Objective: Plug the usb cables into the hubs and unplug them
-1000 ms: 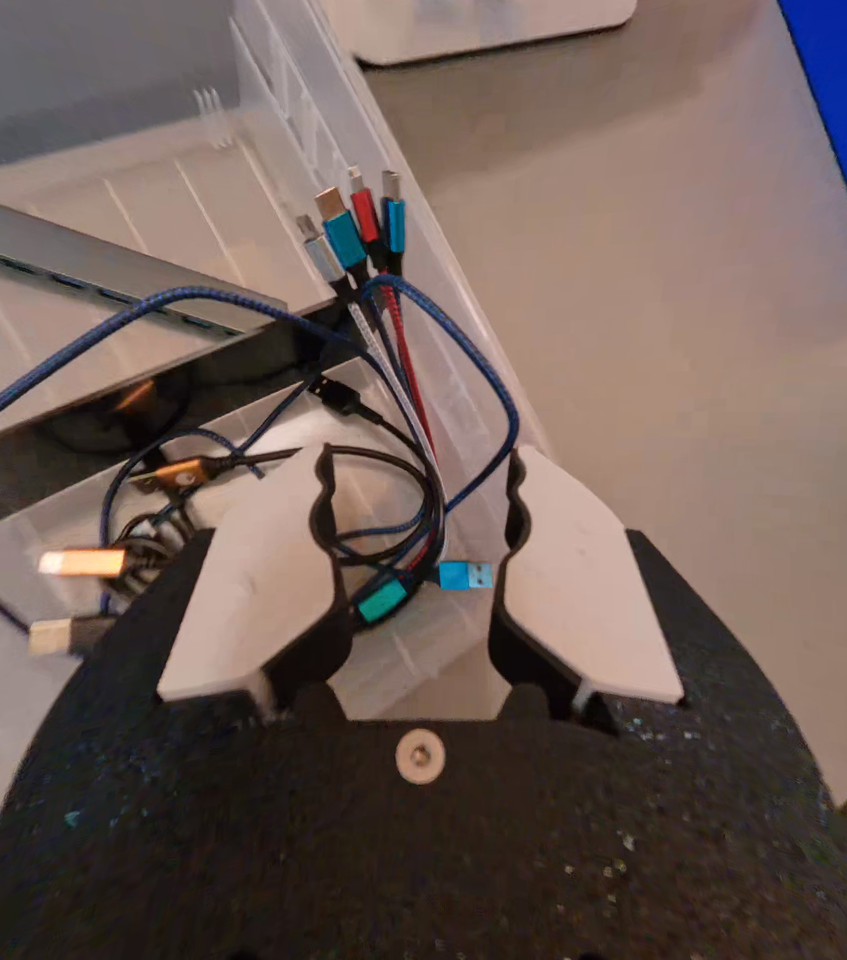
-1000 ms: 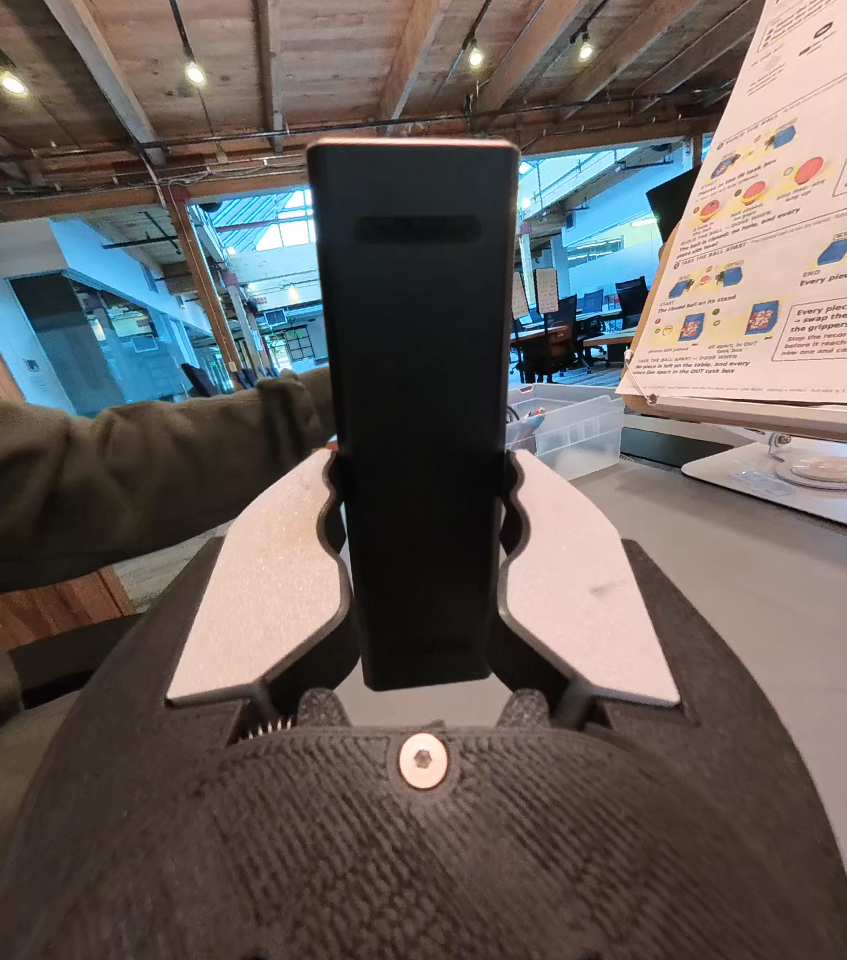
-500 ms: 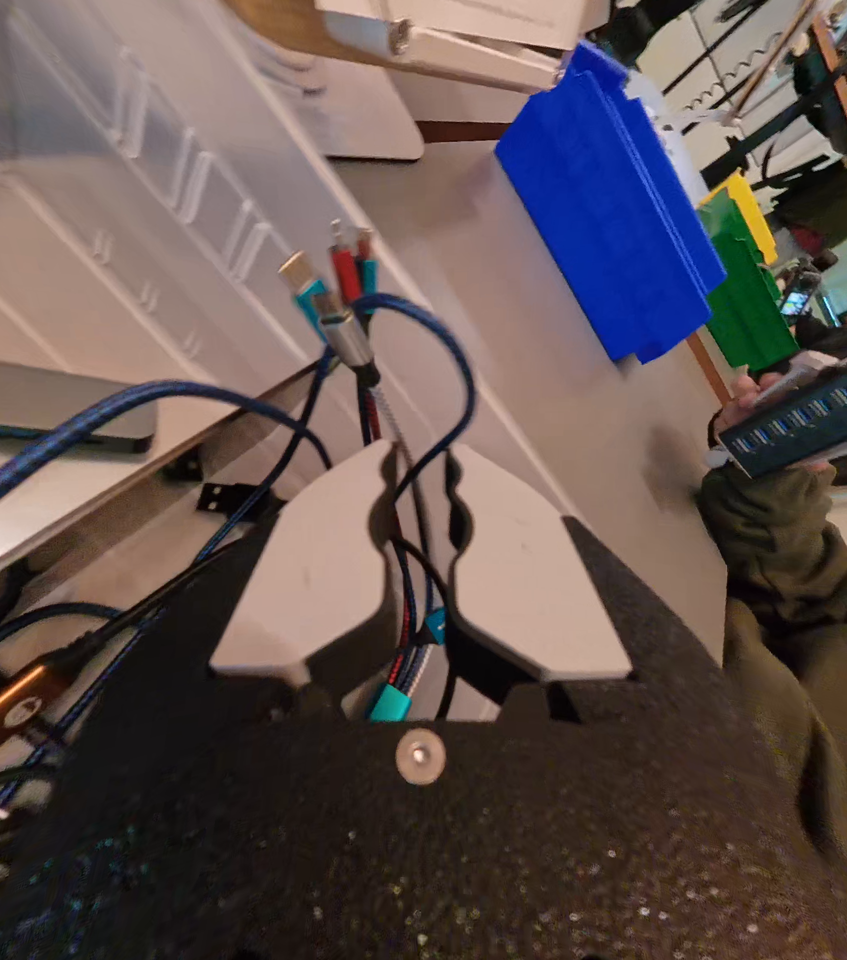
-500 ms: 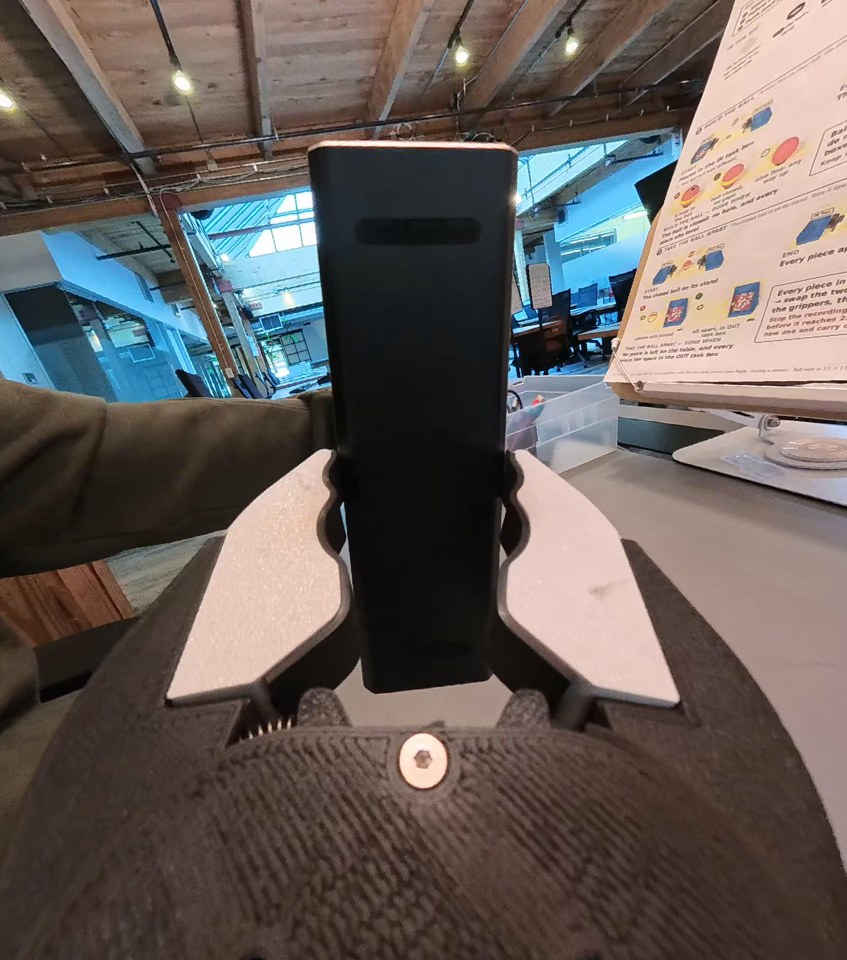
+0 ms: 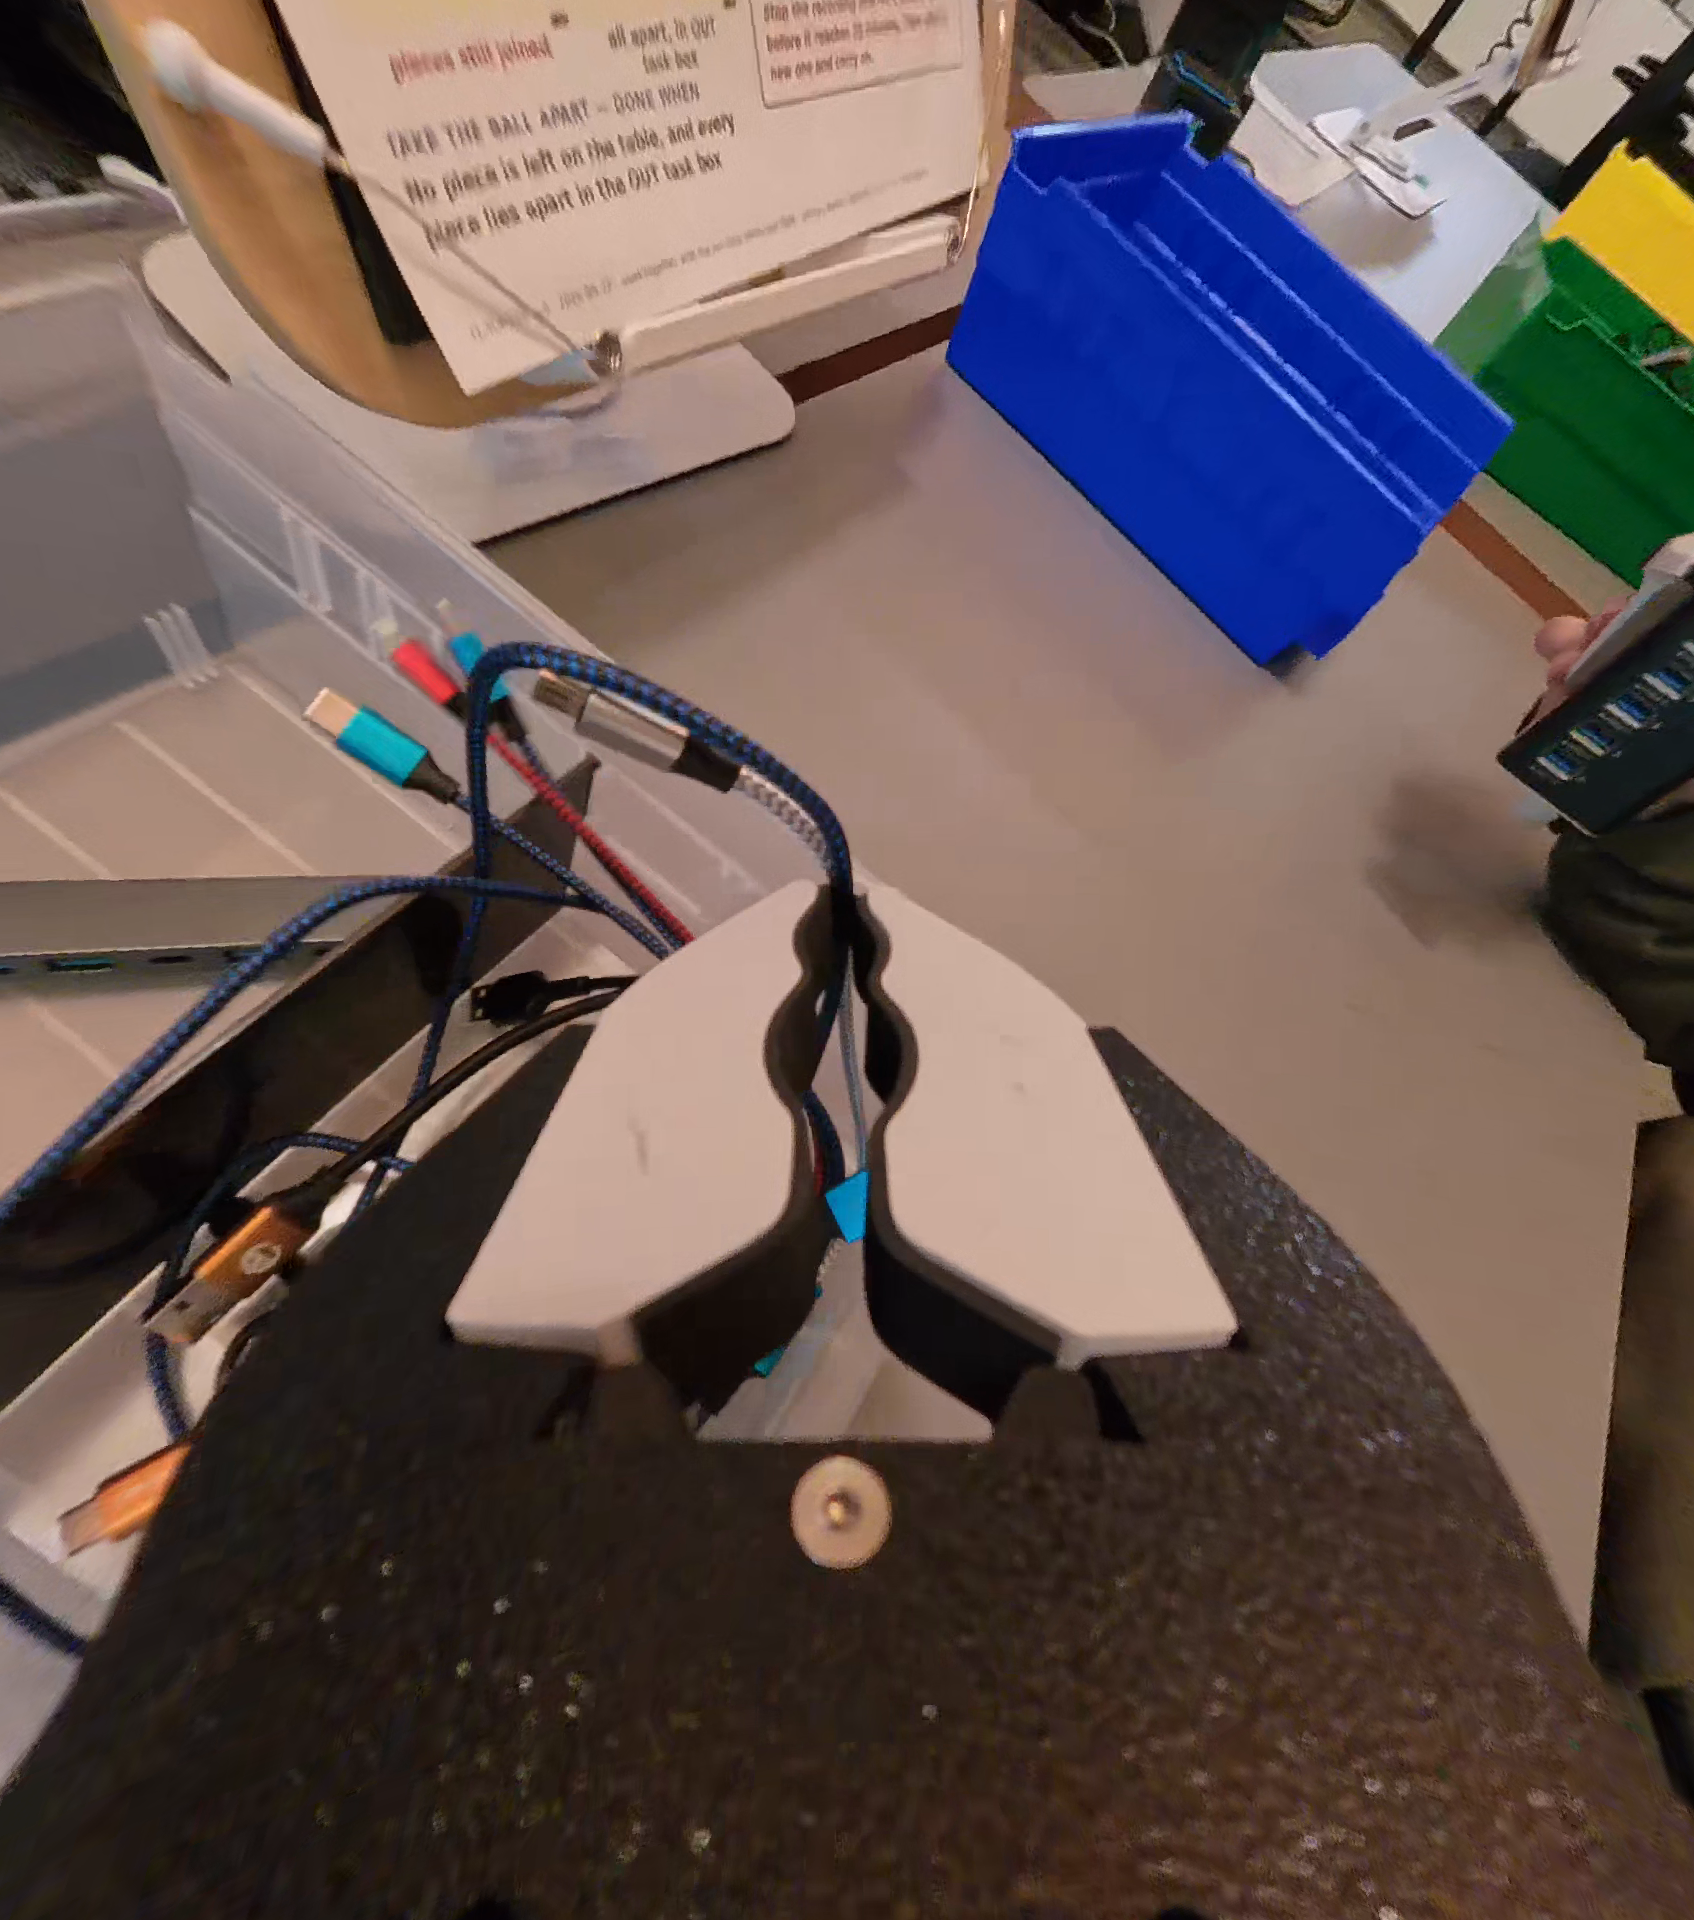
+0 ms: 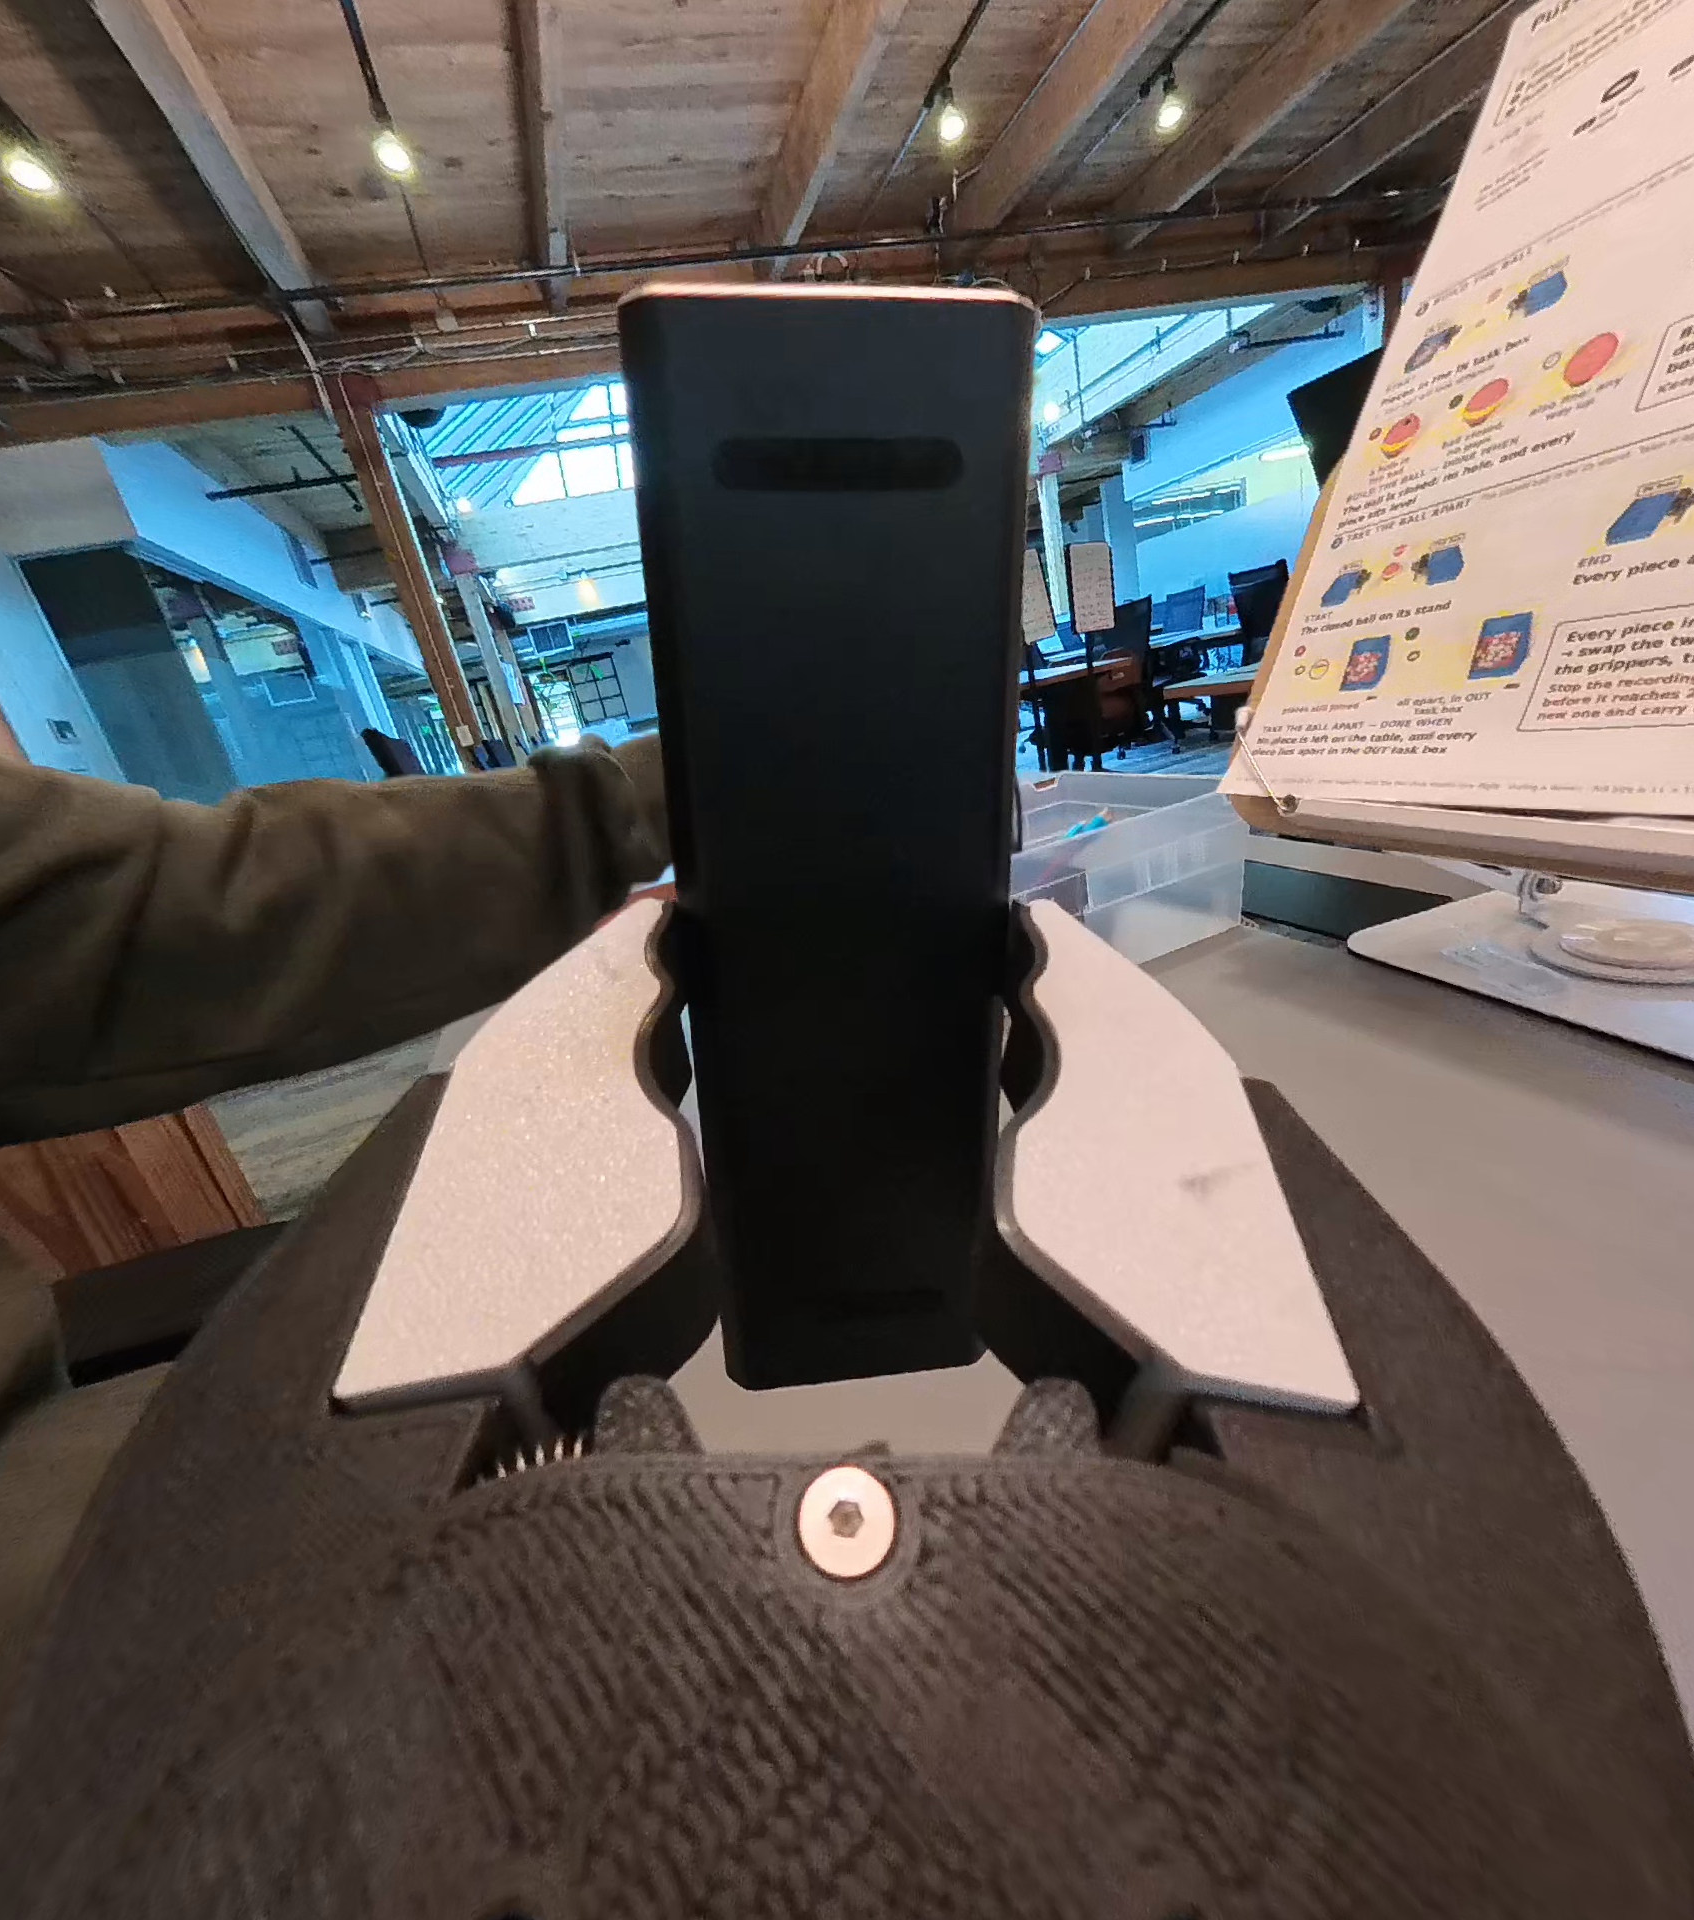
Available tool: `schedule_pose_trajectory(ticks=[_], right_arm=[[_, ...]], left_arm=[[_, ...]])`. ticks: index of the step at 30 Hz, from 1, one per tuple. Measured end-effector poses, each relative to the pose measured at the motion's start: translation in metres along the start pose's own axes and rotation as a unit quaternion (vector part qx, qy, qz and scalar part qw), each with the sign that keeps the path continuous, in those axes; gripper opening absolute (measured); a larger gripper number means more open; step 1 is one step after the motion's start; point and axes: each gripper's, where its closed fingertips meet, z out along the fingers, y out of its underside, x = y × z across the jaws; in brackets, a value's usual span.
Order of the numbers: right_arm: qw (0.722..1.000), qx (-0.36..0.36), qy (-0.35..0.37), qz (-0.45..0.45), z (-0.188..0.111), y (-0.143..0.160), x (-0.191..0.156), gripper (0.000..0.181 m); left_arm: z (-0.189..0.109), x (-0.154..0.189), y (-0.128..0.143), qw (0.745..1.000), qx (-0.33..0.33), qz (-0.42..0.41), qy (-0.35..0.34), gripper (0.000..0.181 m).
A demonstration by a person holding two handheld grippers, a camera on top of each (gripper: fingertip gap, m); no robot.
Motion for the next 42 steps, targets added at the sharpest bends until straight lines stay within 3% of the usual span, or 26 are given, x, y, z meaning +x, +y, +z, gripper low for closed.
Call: schedule_pose_trajectory(ticks=[5,10,16,23,26,37,40,42], right_arm=[[1.0,-0.001,-0.002,-0.008,0.001,-0.003,-0.004,0.06],[1.0,0.0,-0.005,-0.016,0.0,-0.006,-0.006,0.06],[1.0,0.001,-0.004,-0.017,-0.001,-0.009,-0.007,0.06],[1.0,-0.002,-0.006,-0.023,0.0,-0.009,-0.009,0.06],[1.0,0.001,-0.002,-0.023,-0.001,-0.01,-0.007,0.06],[1.0,0.0,-0.002,-0.022,-0.002,-0.009,-0.007,0.059],[1.0,0.003,-0.004,-0.021,-0.002,-0.011,-0.007,0.06],[1.0,0.004,-0.005,-0.022,-0.002,-0.012,-0.009,0.06]], left_arm=[[-0.021,0.004,-0.01,1.0,0.003,0.005,-0.02,0.001],[-0.03,0.02,-0.009,1.0,0.013,0.004,0.013,0.002],[-0.046,0.037,-0.039,0.995,0.073,0.061,-0.016,0.002],[-0.051,0.033,-0.04,0.995,0.075,0.044,-0.038,0.002],[-0.065,0.045,-0.068,0.99,0.094,0.088,-0.063,0.002],[-0.153,0.122,-0.22,0.939,0.211,0.226,-0.151,0.002],[-0.16,0.131,-0.234,0.934,0.205,0.239,-0.168,0.002],[-0.143,0.109,-0.212,0.943,0.116,0.238,-0.2,0.002]])
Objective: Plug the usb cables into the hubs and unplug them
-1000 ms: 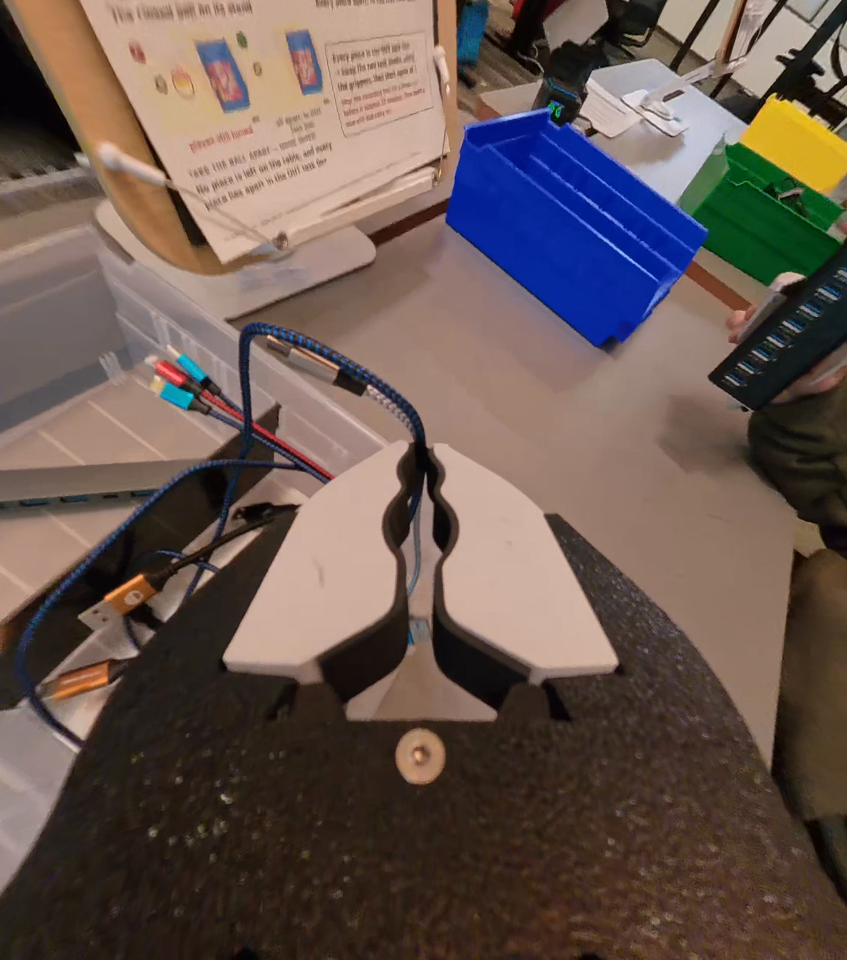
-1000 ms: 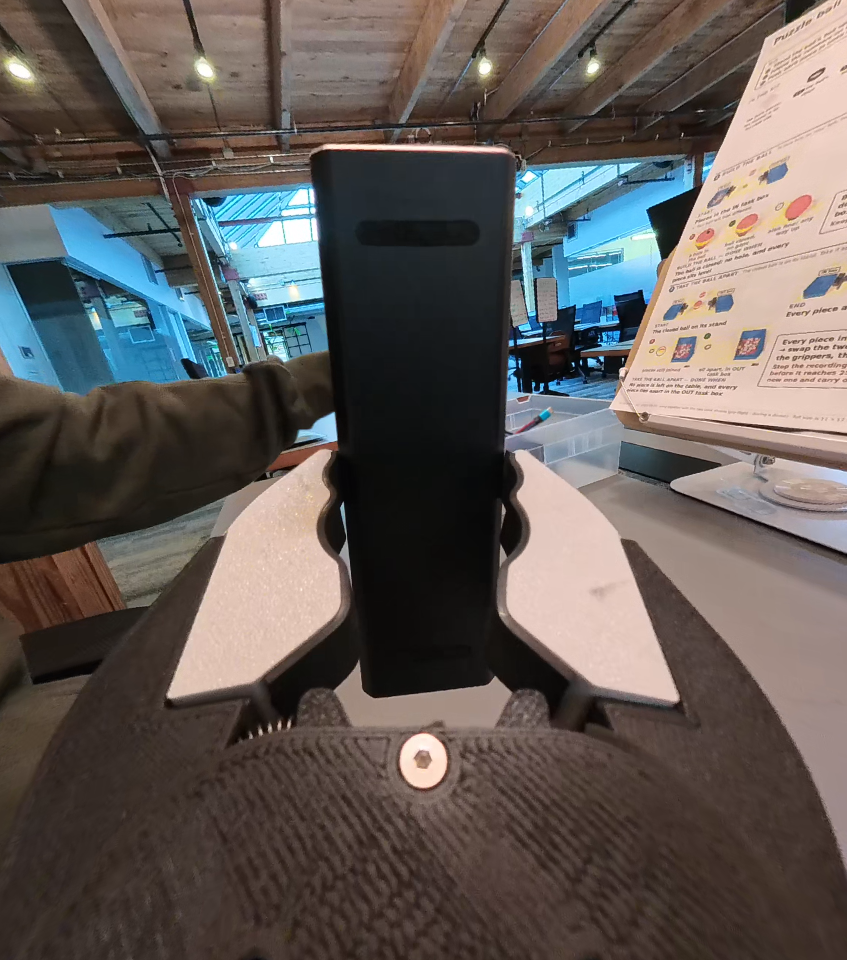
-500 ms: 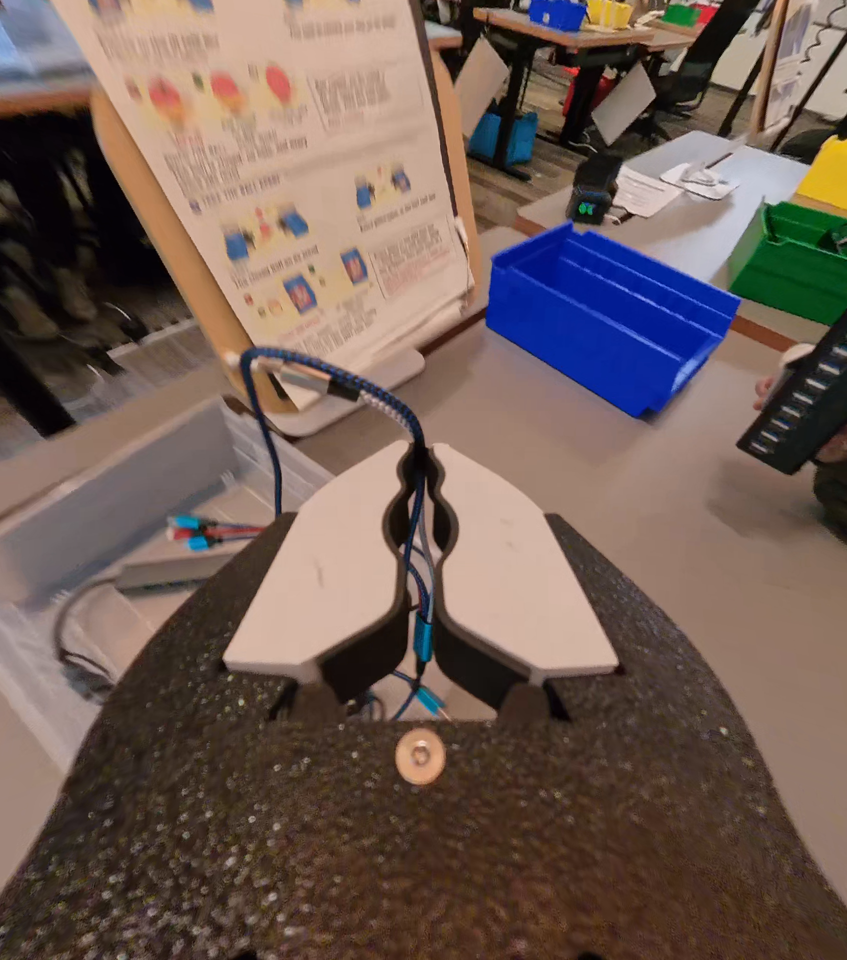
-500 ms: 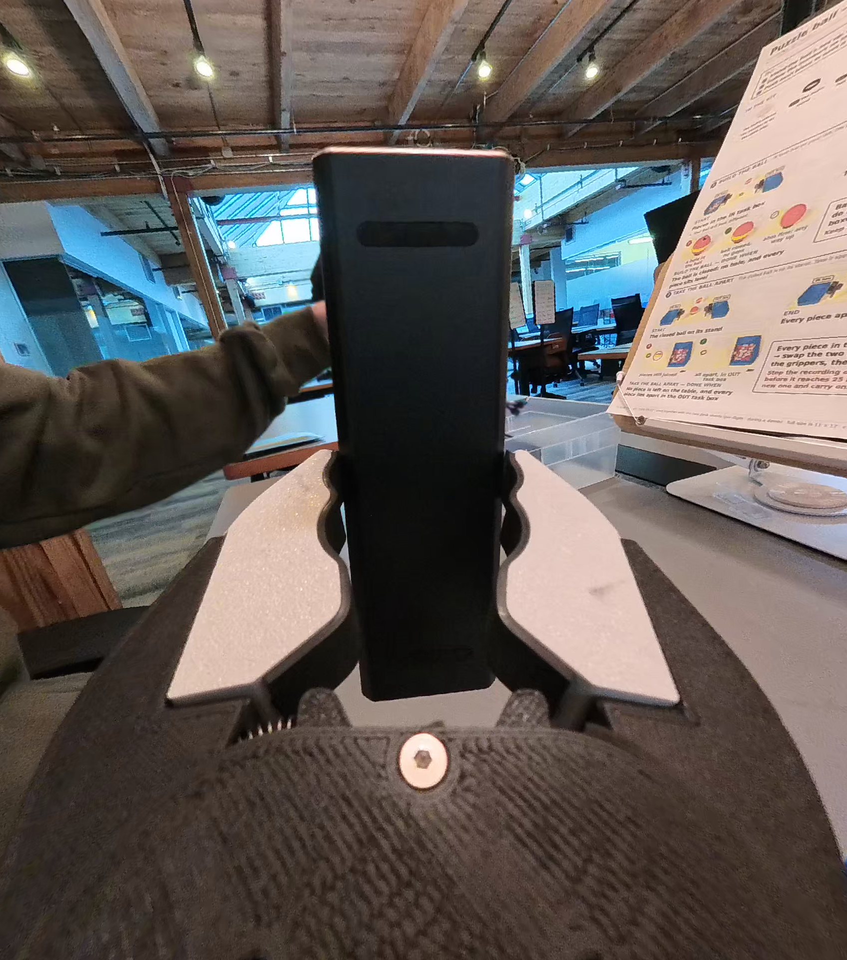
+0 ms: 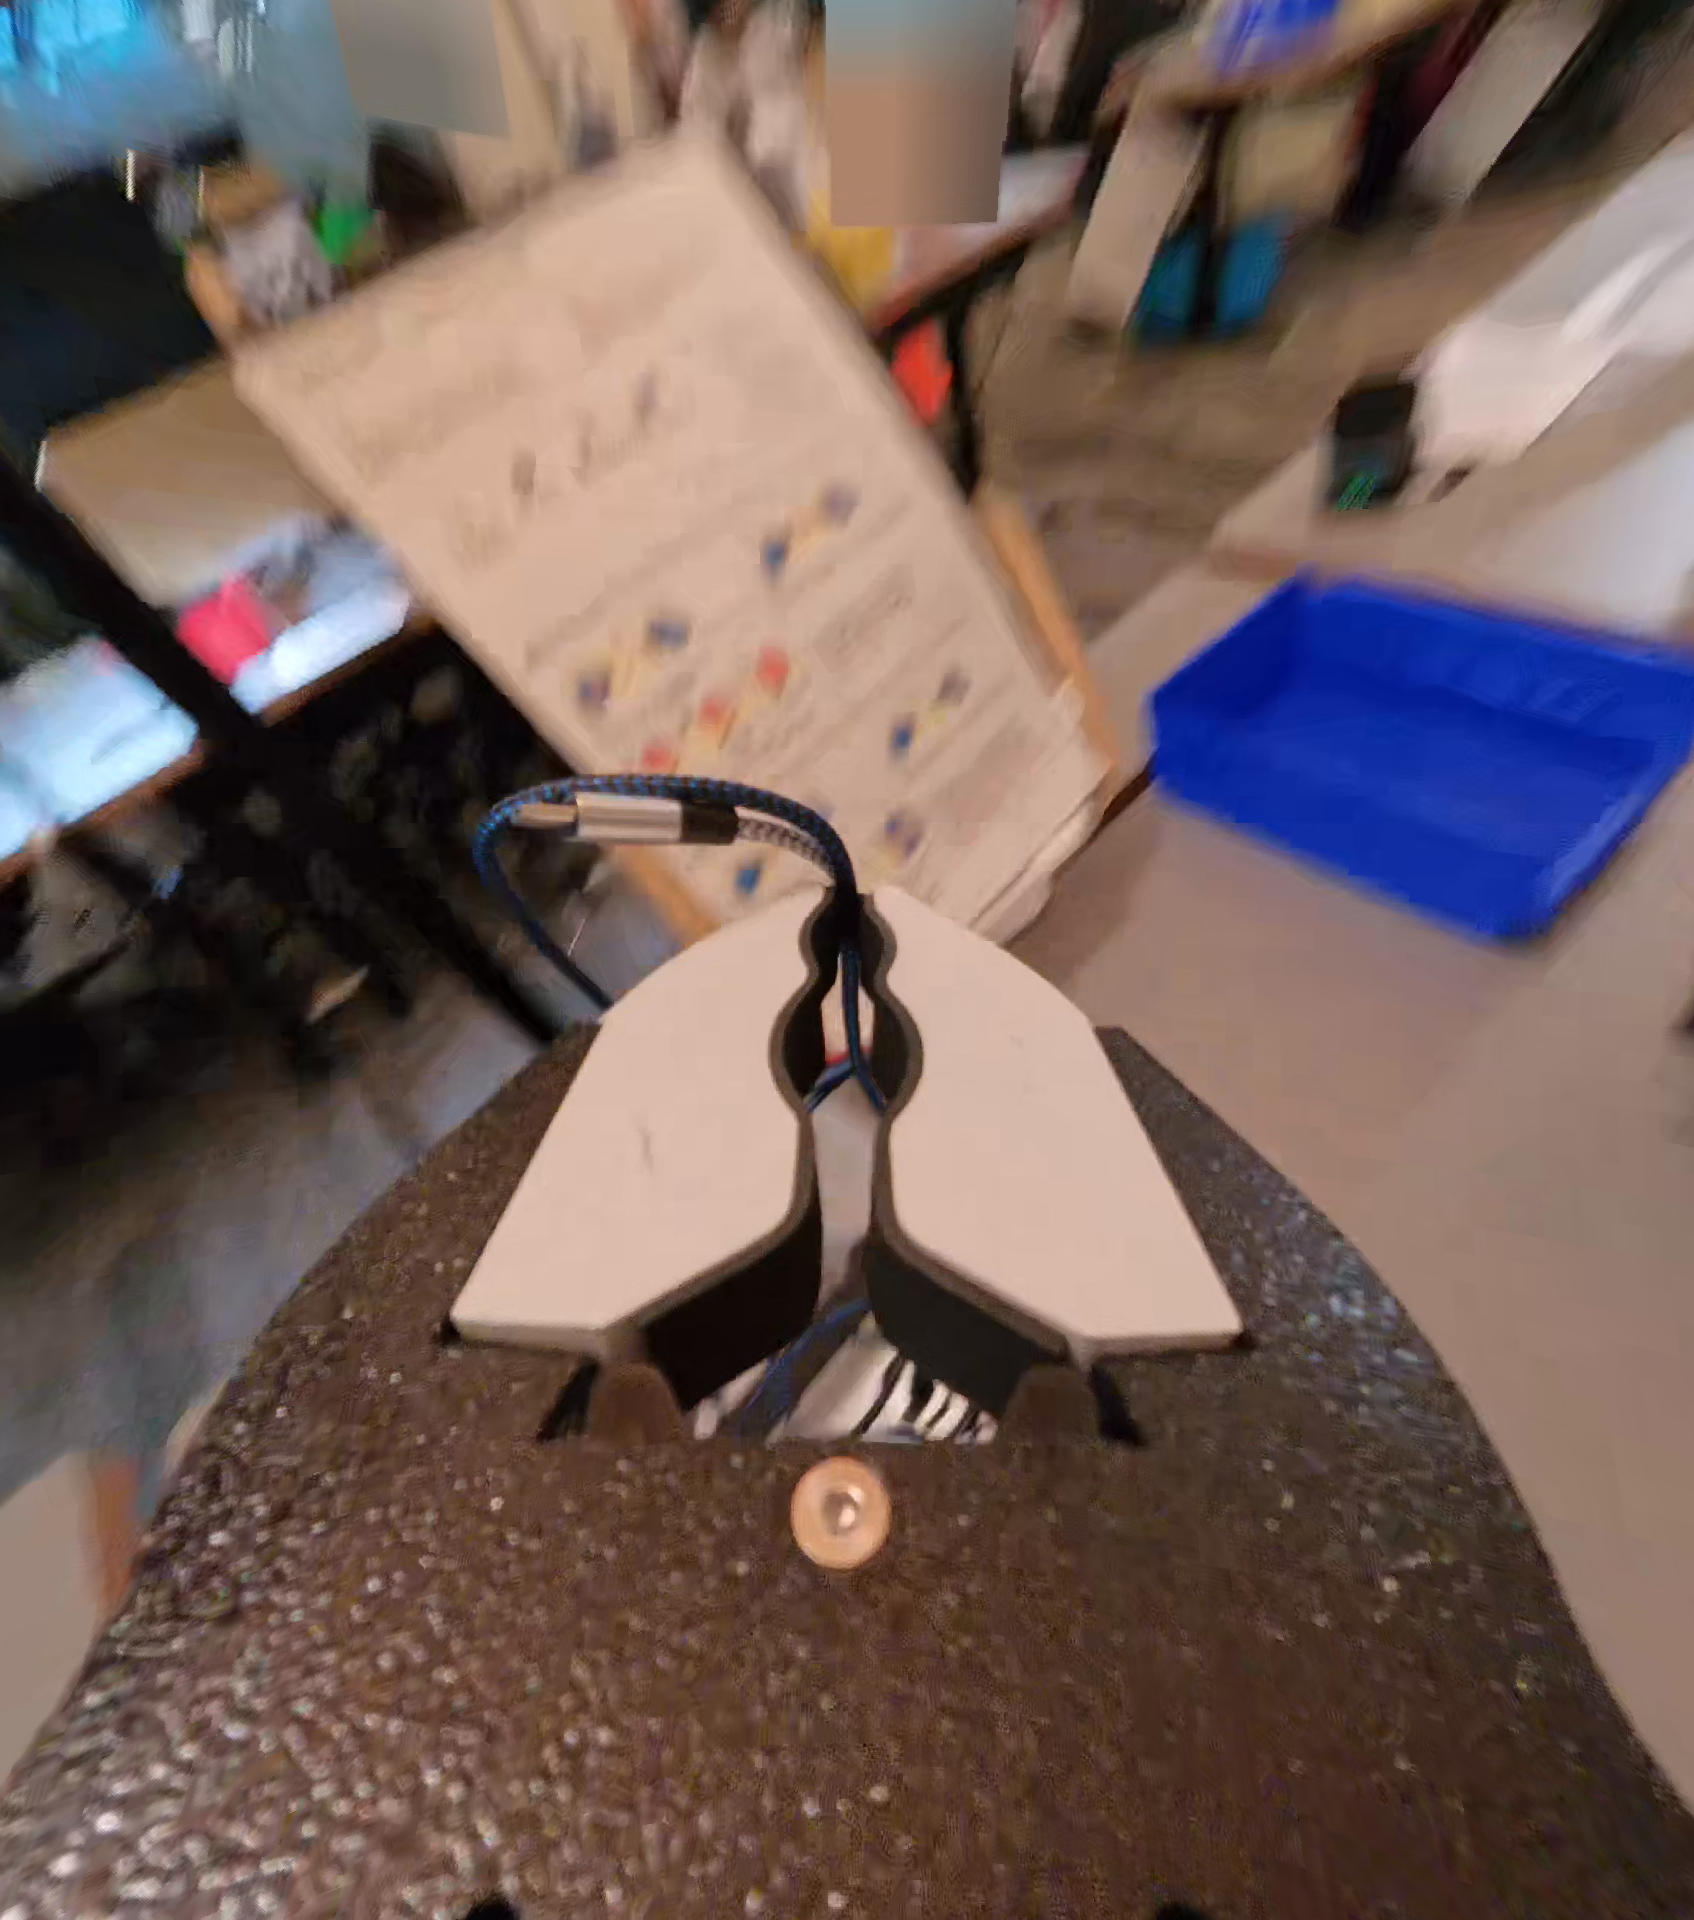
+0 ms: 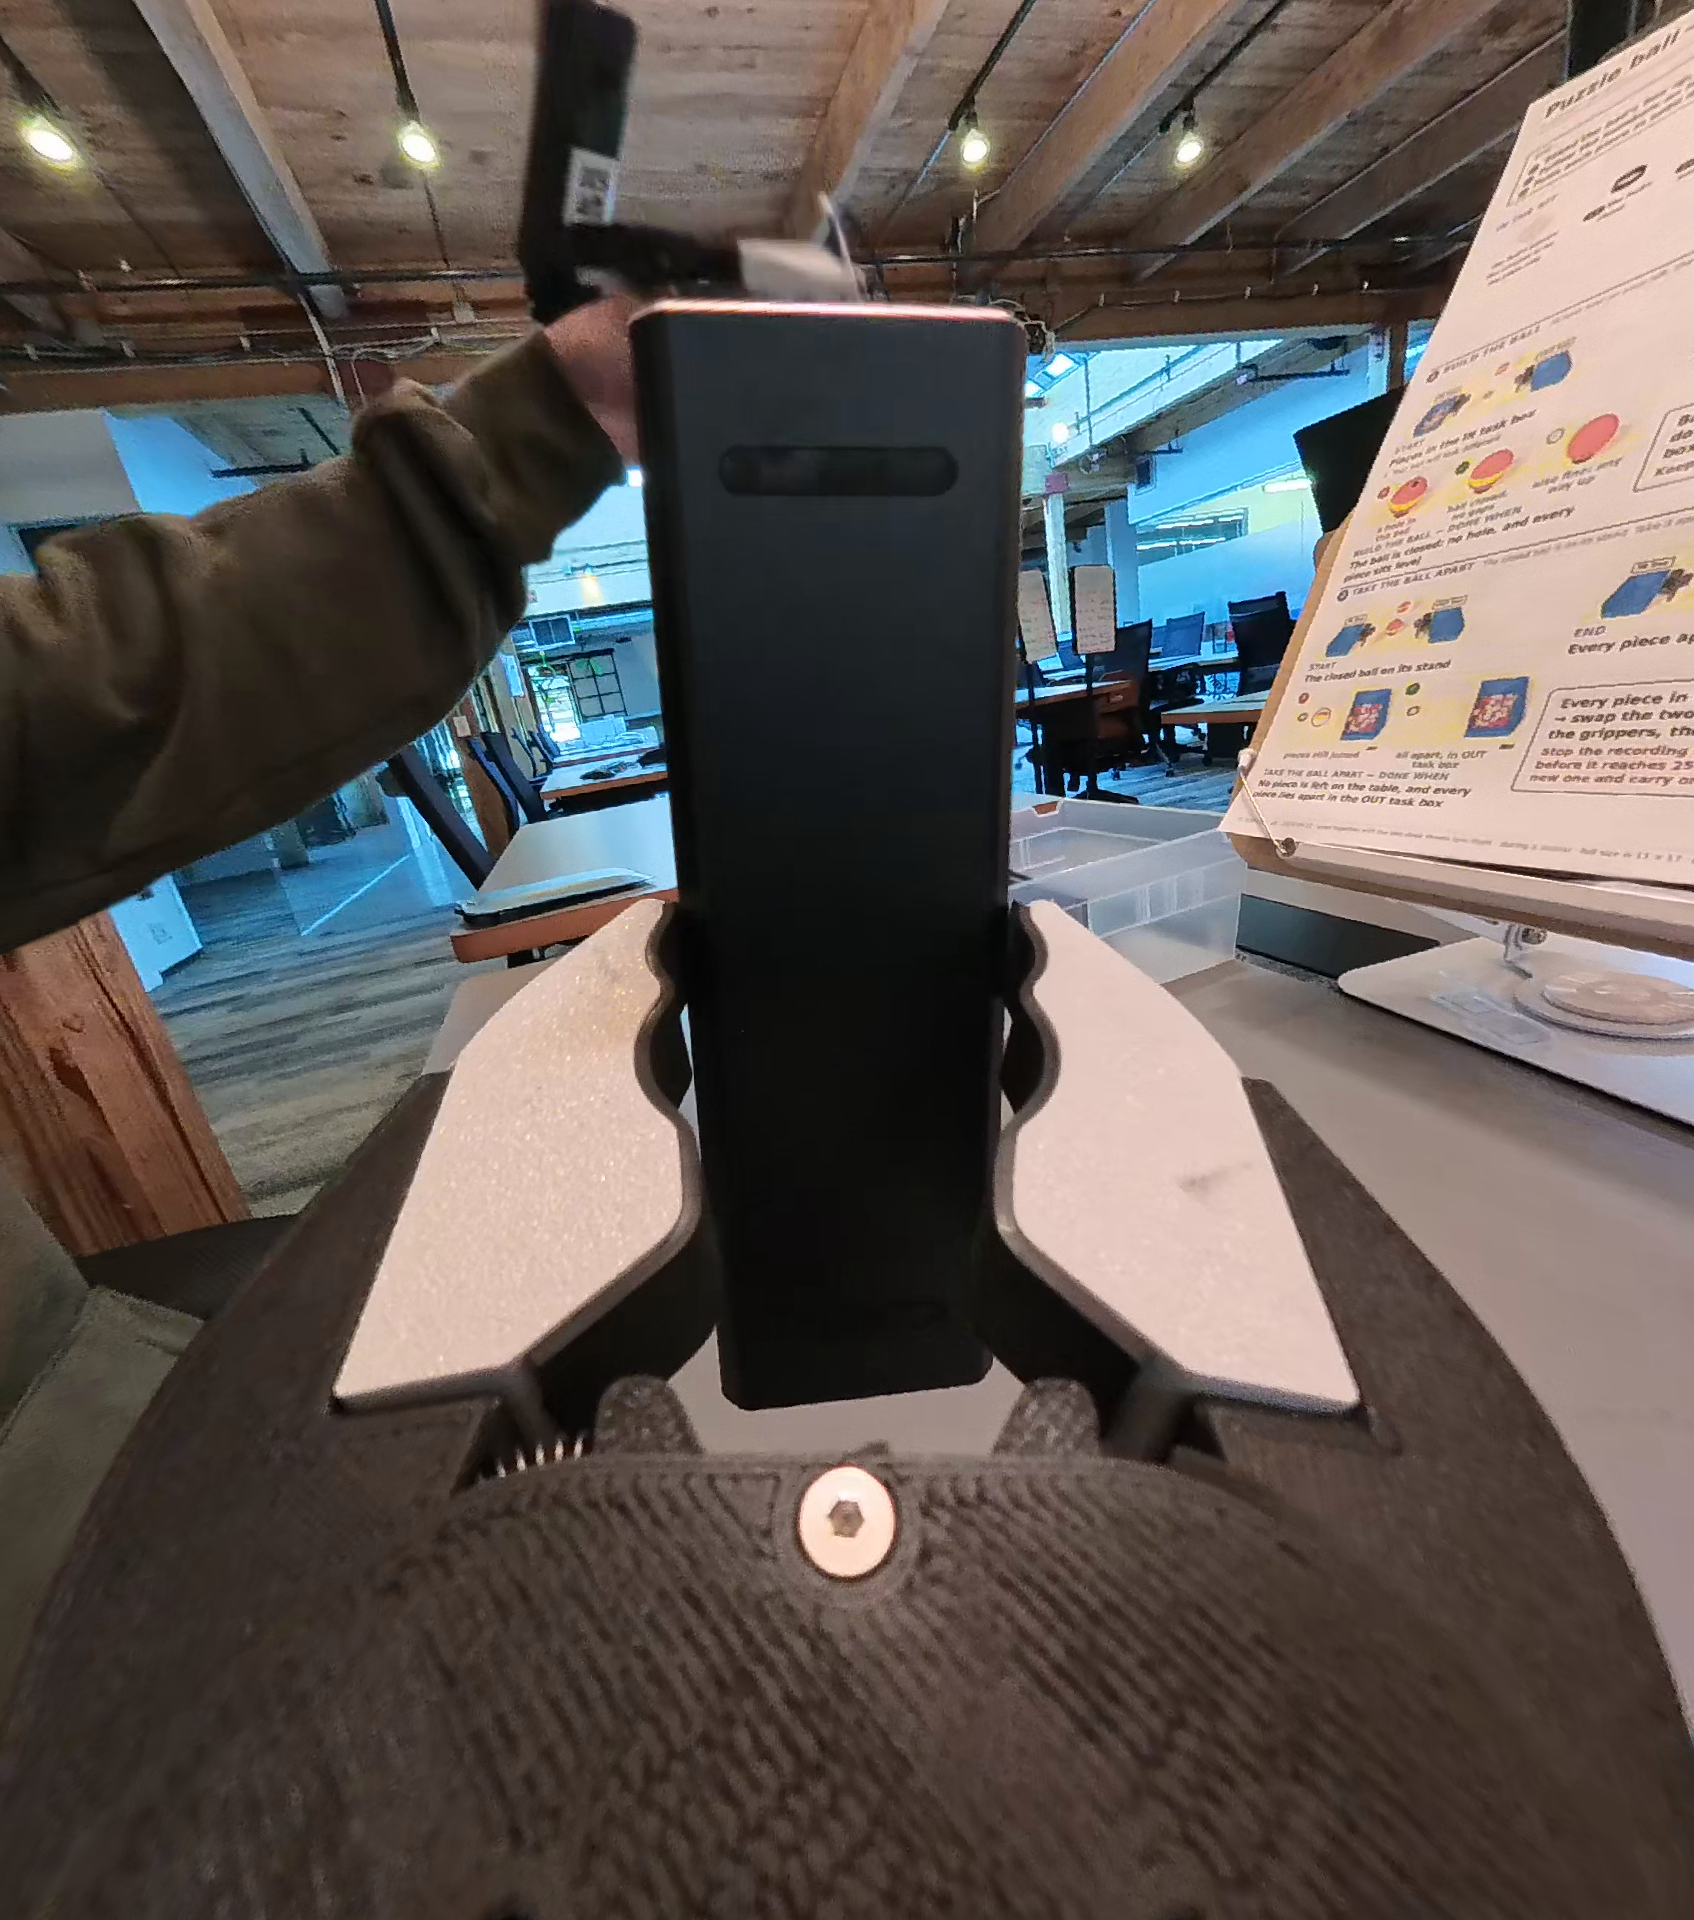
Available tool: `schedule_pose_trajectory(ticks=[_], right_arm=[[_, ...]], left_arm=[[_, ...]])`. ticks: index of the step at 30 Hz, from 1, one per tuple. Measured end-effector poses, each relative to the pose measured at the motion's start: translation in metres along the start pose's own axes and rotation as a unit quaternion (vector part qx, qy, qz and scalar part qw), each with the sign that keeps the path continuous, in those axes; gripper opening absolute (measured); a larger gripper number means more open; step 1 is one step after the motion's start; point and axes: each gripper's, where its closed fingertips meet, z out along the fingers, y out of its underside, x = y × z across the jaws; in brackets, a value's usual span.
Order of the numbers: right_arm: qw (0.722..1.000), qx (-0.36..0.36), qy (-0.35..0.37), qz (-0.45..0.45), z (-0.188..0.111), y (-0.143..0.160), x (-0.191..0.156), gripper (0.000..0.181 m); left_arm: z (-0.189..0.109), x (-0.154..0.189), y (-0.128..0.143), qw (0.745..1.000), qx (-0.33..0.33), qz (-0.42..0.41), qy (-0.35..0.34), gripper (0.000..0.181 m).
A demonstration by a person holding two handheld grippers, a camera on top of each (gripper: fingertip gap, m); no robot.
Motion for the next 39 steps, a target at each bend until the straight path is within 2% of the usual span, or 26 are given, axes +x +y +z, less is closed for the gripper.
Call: schedule_pose_trajectory(ticks=[1,2,5,7,9,11,13,14,15,17,19,22,25,27,30,34,39], right_arm=[[1.0,0.002,-0.002,0.0,0.0,-0.001,-0.001,0.06],[1.0,0.003,-0.003,-0.001,0.0,-0.002,-0.002,0.06],[1.0,0.003,-0.003,-0.008,-0.001,-0.004,-0.004,0.06],[1.0,0.006,-0.005,-0.009,-0.002,-0.007,-0.005,0.059],[1.0,0.008,-0.006,-0.011,-0.003,-0.009,-0.006,0.06],[1.0,0.01,-0.005,-0.011,-0.003,-0.011,-0.006,0.06],[1.0,0.01,-0.004,-0.011,-0.004,-0.011,-0.005,0.06],[1.0,0.01,-0.004,-0.011,-0.004,-0.01,-0.005,0.06],[1.0,0.009,-0.004,-0.012,-0.004,-0.01,-0.005,0.06],[1.0,0.009,-0.005,-0.013,-0.004,-0.011,-0.006,0.06],[1.0,0.009,-0.009,-0.015,-0.004,-0.012,-0.008,0.06],[1.0,0.008,-0.011,-0.017,-0.004,-0.013,-0.009,0.06],[1.0,0.009,-0.011,-0.018,-0.005,-0.014,-0.009,0.059],[1.0,0.01,-0.01,-0.018,-0.005,-0.015,-0.009,0.059],[1.0,0.012,-0.009,-0.017,-0.006,-0.015,-0.008,0.059],[1.0,0.013,-0.002,-0.017,-0.009,-0.016,-0.004,0.059],[1.0,0.017,0.013,-0.013,-0.015,-0.016,0.005,0.059]], left_arm=[[0.007,-0.005,0.022,0.999,-0.05,0.004,-0.016,0.002],[0.012,-0.003,0.038,0.997,-0.072,-0.007,-0.01,0.002],[0.021,-0.002,0.068,0.995,-0.096,-0.039,-0.009,0.002],[0.024,-0.002,0.075,0.995,-0.097,-0.032,-0.015,0.002],[0.021,0.002,0.054,0.998,-0.056,-0.028,-0.003,0.002],[0.011,0.002,0.014,1.0,0.017,-0.017,-0.004,0.002],[-0.005,-0.001,-0.025,0.993,0.106,-0.044,-0.006,0.002],[-0.009,-0.001,-0.035,0.989,0.133,-0.064,0.0,0.002],[-0.005,0.002,-0.031,0.99,0.122,-0.069,0.01,0.002],[0.011,0.003,0.005,0.999,0.024,-0.035,-0.003,0.001],[0.021,0.01,0.033,1.0,-0.025,-0.013,0.001,0.001],[0.026,0.018,0.057,0.999,-0.047,-0.008,0.009,0.002],[0.026,0.021,0.063,0.999,-0.046,-0.017,0.02,0.002],[0.022,0.023,0.056,0.999,-0.043,-0.013,0.026,0.002],[0.01,0.032,0.026,1.0,0.002,0.0,0.03,0.002],[0.0,0.06,-0.003,0.998,0.026,0.042,0.048,0.002],[-0.023,0.095,-0.056,0.99,0.09,0.099,0.047,0.002]])
